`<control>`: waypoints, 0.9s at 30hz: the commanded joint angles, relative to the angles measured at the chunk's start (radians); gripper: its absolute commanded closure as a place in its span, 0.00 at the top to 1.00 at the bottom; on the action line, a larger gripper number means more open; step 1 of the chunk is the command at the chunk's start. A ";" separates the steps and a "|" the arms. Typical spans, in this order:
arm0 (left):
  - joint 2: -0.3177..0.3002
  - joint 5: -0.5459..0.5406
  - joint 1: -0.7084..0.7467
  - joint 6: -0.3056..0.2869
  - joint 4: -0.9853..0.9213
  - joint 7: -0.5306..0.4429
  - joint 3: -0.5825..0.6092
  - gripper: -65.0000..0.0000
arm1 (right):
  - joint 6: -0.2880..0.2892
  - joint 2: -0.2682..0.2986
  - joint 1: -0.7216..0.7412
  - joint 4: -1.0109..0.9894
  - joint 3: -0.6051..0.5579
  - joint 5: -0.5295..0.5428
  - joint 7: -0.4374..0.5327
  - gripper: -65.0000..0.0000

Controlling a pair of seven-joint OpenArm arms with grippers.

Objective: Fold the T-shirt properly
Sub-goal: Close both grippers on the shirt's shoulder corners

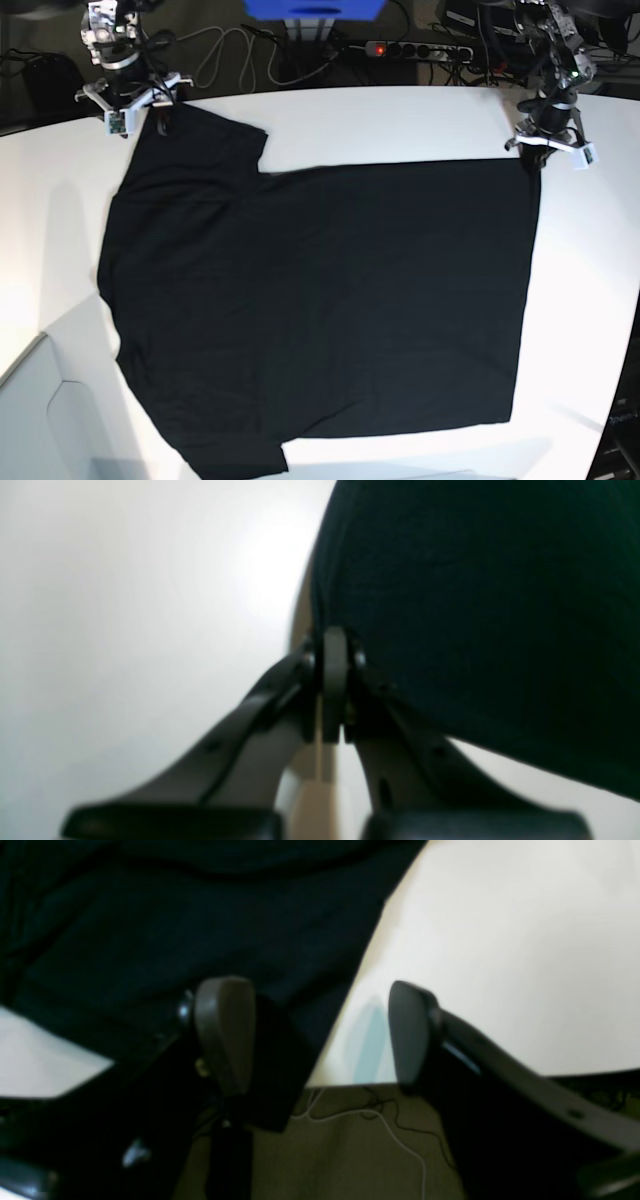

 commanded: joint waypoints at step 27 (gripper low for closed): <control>-0.007 0.015 0.118 0.017 0.218 0.027 -0.009 0.00 | 0.141 0.004 -0.145 0.310 0.128 -0.008 -0.013 0.00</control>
